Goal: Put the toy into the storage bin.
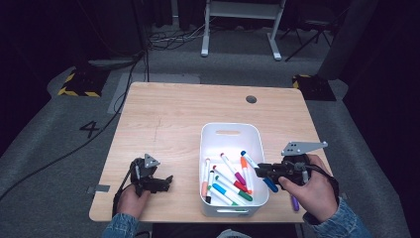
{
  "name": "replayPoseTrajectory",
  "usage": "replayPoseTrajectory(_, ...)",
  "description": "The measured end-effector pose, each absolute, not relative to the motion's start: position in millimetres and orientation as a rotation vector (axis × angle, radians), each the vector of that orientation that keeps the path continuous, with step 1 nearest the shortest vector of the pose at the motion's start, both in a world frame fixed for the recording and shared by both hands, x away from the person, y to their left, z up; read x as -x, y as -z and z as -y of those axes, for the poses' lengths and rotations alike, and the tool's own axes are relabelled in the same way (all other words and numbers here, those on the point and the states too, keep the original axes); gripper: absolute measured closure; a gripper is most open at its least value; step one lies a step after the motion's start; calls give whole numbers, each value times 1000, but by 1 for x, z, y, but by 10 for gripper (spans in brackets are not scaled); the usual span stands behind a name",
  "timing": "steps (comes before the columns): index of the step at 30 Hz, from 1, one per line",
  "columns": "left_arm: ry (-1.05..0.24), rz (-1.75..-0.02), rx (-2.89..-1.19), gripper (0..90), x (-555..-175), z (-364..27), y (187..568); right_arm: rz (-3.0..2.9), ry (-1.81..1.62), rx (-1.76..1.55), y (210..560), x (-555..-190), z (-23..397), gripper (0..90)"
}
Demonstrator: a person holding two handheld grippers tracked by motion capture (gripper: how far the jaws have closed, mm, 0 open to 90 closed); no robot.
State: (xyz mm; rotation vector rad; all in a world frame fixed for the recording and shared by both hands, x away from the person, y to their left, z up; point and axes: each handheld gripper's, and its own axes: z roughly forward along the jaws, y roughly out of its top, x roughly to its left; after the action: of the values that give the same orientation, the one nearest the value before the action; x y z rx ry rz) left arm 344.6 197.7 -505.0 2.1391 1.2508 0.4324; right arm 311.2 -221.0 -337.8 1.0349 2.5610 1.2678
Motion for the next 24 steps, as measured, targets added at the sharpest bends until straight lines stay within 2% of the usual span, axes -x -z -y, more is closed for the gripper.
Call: replayPoseTrajectory(24, -433, -1251, -2139, 0, -345, -198, 505, -2675, -1255, -955, 345, -304, 193, 771)
